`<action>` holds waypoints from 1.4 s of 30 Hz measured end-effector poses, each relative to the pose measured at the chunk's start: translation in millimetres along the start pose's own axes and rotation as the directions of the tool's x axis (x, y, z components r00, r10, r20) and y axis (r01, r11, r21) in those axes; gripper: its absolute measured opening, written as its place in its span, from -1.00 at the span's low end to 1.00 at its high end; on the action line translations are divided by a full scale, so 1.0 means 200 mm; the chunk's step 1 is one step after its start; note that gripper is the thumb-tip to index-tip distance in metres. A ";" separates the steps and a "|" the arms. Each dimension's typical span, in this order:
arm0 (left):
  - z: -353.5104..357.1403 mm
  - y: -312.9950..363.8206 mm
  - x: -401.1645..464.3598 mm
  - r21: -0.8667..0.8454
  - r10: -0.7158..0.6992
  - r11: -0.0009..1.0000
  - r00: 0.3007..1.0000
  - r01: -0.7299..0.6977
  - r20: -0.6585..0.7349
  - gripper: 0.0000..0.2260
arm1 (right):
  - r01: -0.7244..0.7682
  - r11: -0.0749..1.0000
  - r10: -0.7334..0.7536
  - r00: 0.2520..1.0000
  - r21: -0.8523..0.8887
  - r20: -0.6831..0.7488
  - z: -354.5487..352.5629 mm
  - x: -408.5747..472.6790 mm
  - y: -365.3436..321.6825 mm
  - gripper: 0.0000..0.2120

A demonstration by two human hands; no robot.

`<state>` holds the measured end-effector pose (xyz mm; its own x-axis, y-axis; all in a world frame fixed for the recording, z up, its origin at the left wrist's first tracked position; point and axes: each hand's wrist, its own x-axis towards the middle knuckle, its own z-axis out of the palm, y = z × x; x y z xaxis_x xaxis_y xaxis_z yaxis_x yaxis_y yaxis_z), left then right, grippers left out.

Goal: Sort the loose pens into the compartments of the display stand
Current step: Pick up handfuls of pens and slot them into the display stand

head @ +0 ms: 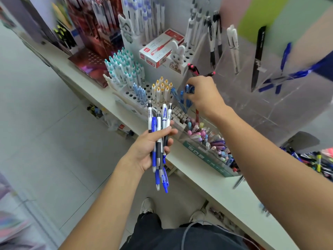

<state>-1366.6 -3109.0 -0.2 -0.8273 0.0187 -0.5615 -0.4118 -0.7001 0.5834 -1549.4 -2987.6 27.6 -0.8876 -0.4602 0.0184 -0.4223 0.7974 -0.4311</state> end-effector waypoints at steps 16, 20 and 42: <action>0.24 -0.11 -0.04 0.355 -0.060 0.935 0.991 0.015 0.116 -0.84 | -0.457 0.476 0.270 0.889 0.751 0.370 -0.16 -0.61 0.08 -0.78; 0.32 -0.15 -0.03 0.381 -0.096 0.924 0.981 0.025 0.167 -0.78 | -0.366 0.394 0.282 0.921 0.843 0.268 -0.19 -0.66 0.16 -0.77; 0.46 -0.17 0.04 -0.163 -0.081 0.984 0.996 0.075 -0.033 -0.81 | -0.395 0.381 0.321 0.904 0.836 0.281 -0.28 -0.88 0.23 -0.62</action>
<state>-1394.6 -3018.8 30.1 -0.7784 0.0520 -0.6256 -0.4046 -0.8036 0.4365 -1423.9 -2847.4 55.0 -0.8866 -0.2703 -0.3753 0.3433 0.1594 -0.9256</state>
